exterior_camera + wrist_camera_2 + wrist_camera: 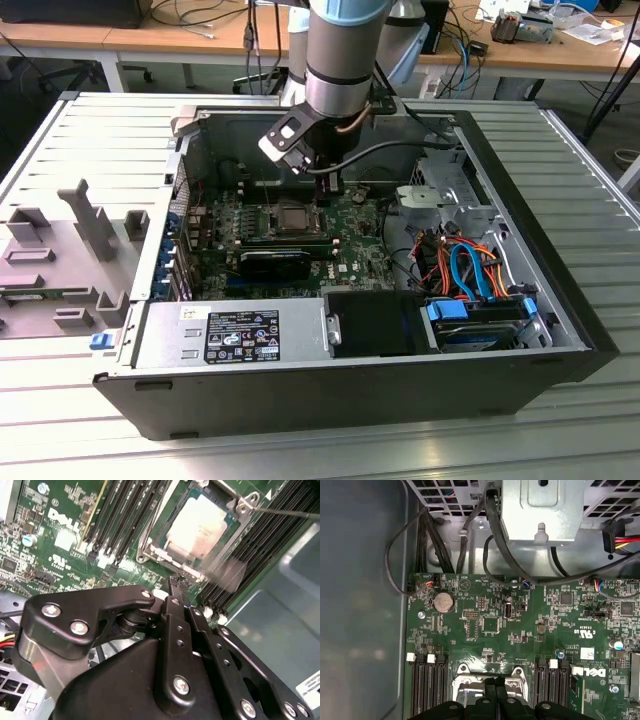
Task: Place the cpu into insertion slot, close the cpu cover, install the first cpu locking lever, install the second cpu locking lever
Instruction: 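Close the cpu cover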
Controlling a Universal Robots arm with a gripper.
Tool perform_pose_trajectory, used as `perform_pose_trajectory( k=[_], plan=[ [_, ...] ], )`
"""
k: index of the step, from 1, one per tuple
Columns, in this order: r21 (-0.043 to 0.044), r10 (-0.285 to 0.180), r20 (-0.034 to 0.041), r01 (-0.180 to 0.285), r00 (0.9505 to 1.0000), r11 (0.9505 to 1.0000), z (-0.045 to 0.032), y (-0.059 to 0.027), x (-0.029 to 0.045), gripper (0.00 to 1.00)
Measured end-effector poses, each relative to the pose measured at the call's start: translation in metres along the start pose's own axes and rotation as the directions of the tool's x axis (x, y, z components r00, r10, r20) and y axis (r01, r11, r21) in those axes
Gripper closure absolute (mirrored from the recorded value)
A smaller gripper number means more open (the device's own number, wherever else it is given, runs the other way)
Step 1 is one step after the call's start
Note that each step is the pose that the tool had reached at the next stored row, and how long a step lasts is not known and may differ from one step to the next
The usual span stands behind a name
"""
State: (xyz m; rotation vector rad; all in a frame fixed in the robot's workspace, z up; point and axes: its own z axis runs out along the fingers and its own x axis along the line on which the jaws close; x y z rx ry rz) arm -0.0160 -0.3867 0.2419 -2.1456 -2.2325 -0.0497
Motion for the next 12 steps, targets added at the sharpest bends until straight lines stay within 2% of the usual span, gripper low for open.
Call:
perform_pose_trajectory(
  k=[3, 12],
  plan=[
    [-0.0002, 0.000, -0.0033, 0.000, 1.0000, 1.0000, 0.0006, -0.0053, -0.0004, 0.89],
    [-0.0012, -0.005, -0.0299, 0.005, 0.9995, 1.0000, 0.0072, -0.0267, -0.0018, 0.89]
  ],
)
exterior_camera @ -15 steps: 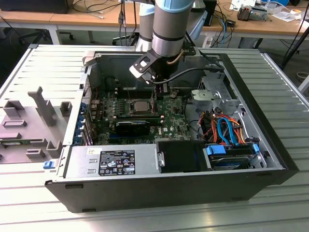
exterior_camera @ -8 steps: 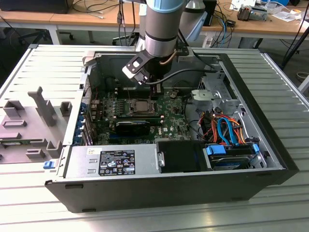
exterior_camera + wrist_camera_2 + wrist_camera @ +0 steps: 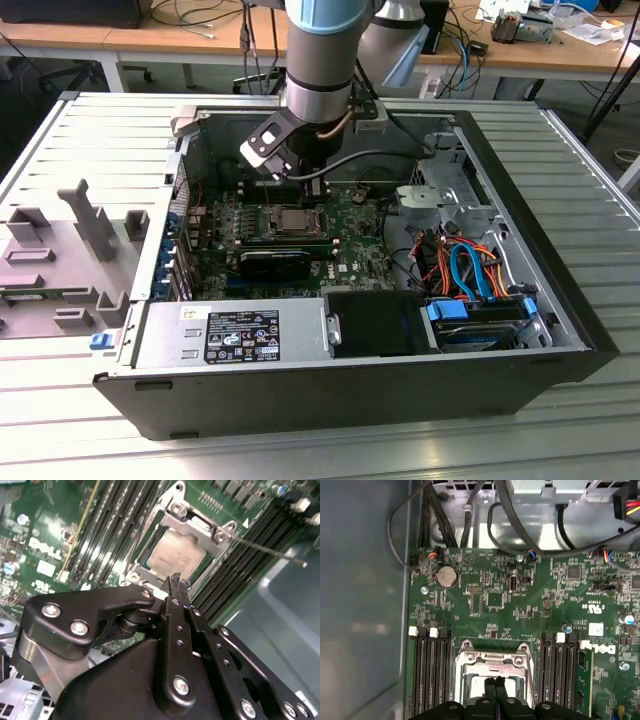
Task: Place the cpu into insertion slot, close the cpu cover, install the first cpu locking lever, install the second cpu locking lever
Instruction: 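Close the cpu cover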
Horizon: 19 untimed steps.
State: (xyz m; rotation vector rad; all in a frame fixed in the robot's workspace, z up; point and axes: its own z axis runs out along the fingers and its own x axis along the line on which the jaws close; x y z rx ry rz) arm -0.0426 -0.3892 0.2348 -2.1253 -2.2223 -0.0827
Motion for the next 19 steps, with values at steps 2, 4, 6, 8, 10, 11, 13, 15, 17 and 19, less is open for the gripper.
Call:
perform_pose_trajectory(
  k=[2, 4, 6, 8, 10, 11, 13, 15, 17, 19],
  plan=[
    [-0.0007, 0.000, -0.0072, 0.000, 1.0000, 1.0000, 0.0016, -0.0063, -0.0005, 0.89],
    [-0.0005, -0.002, -0.0099, 0.002, 0.9999, 1.0000, 0.0029, -0.0091, -0.0009, 0.89],
    [0.0003, -0.013, -0.0130, 0.013, 0.9998, 0.9999, 0.0056, -0.0137, -0.0014, 0.89],
    [0.0005, -0.017, -0.0148, 0.017, 0.9998, 0.9999, 0.0075, -0.0180, -0.0015, 0.89],
    [0.0002, -0.018, -0.0169, 0.018, 0.9997, 0.9998, 0.0090, -0.0215, -0.0016, 0.89],
    [0.0004, -0.019, -0.0175, 0.019, 0.9997, 0.9998, 0.0096, -0.0232, -0.0019, 0.89],
    [0.0005, -0.020, -0.0183, 0.020, 0.9996, 0.9998, 0.0112, -0.0251, -0.0024, 0.89],
    [0.0005, -0.020, -0.0183, 0.020, 0.9996, 0.9998, 0.0128, -0.0252, -0.0026, 0.89],
    [0.0005, -0.021, -0.0184, 0.021, 0.9996, 0.9998, 0.0152, -0.0253, -0.0028, 0.89],
    [0.0005, -0.021, -0.0185, 0.021, 0.9996, 0.9998, 0.0172, -0.0254, -0.0029, 0.89]
  ],
)
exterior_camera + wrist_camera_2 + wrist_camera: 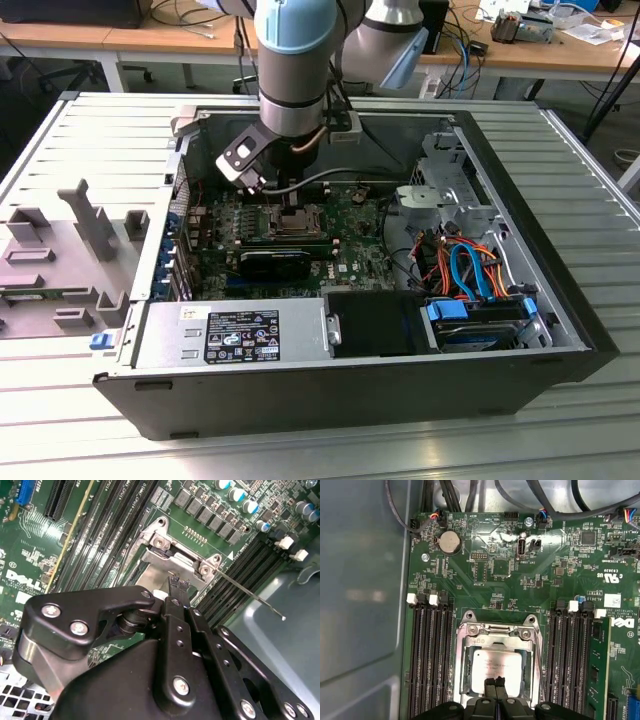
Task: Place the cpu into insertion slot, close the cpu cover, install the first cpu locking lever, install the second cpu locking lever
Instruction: 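Close the cpu cover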
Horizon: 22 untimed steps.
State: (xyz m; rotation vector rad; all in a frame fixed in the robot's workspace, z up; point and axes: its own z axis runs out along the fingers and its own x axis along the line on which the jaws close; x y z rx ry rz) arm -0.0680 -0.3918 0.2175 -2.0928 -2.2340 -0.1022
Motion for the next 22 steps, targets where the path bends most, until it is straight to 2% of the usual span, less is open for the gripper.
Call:
perform_pose_trajectory(
  k=[9, 13, 16, 19, 22],
  plan=[
    [0.0005, 0.000, 0.0008, 0.000, 1.0000, 1.0000, 0.0127, -0.0039, -0.0025, 0.89],
    [0.0003, 0.000, 0.0003, 0.000, 1.0000, 1.0000, 0.0147, -0.0045, -0.0027, 0.89],
    [-0.0009, 0.000, -0.0017, 0.000, 1.0000, 1.0000, 0.0101, -0.0044, -0.0018, 0.89],
    [0.0007, 0.000, -0.0006, 0.000, 1.0000, 1.0000, 0.0049, -0.0026, -0.0016, 0.89],
    [0.0121, 0.001, -0.0032, -0.001, 1.0000, 0.9999, 0.0009, 0.0087, -0.0020, 0.89]
  ],
)
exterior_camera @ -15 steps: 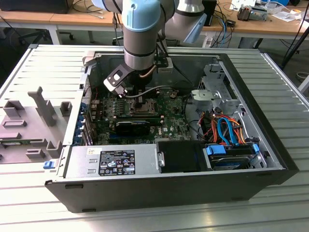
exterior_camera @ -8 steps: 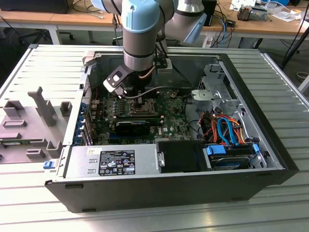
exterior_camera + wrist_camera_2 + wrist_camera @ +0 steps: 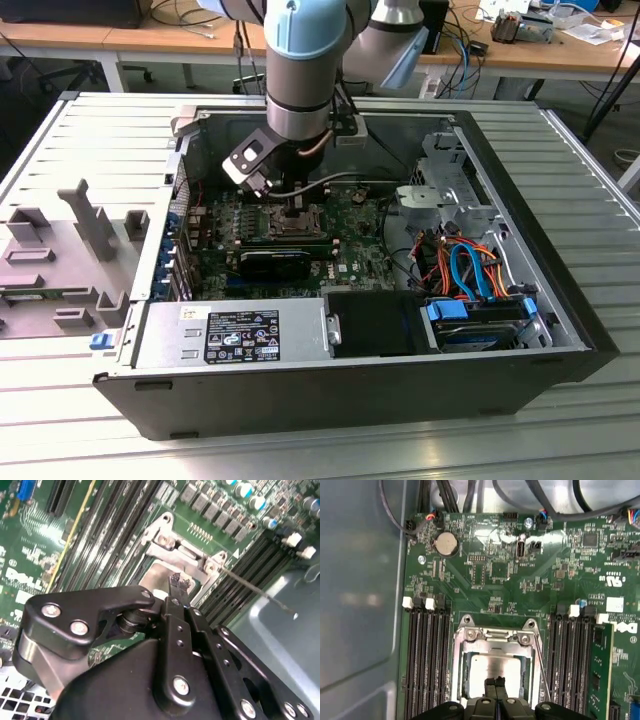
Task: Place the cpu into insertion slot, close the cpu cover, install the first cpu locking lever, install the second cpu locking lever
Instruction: 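Close the cpu cover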
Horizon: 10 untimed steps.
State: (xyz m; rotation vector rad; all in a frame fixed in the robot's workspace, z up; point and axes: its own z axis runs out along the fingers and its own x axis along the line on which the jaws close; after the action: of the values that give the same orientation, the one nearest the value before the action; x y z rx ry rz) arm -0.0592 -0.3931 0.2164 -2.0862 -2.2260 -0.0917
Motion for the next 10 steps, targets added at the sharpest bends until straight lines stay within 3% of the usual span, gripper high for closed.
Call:
perform_pose_trajectory(
  k=[8, 10],
  plan=[
    [0.0027, 0.000, -0.0040, 0.000, 1.0000, 1.0000, -0.0227, 0.0026, 0.0022, 0.89],
    [0.0025, 0.000, -0.0053, 0.000, 1.0000, 1.0000, -0.0241, 0.0026, 0.0024, 0.89]
  ],
)
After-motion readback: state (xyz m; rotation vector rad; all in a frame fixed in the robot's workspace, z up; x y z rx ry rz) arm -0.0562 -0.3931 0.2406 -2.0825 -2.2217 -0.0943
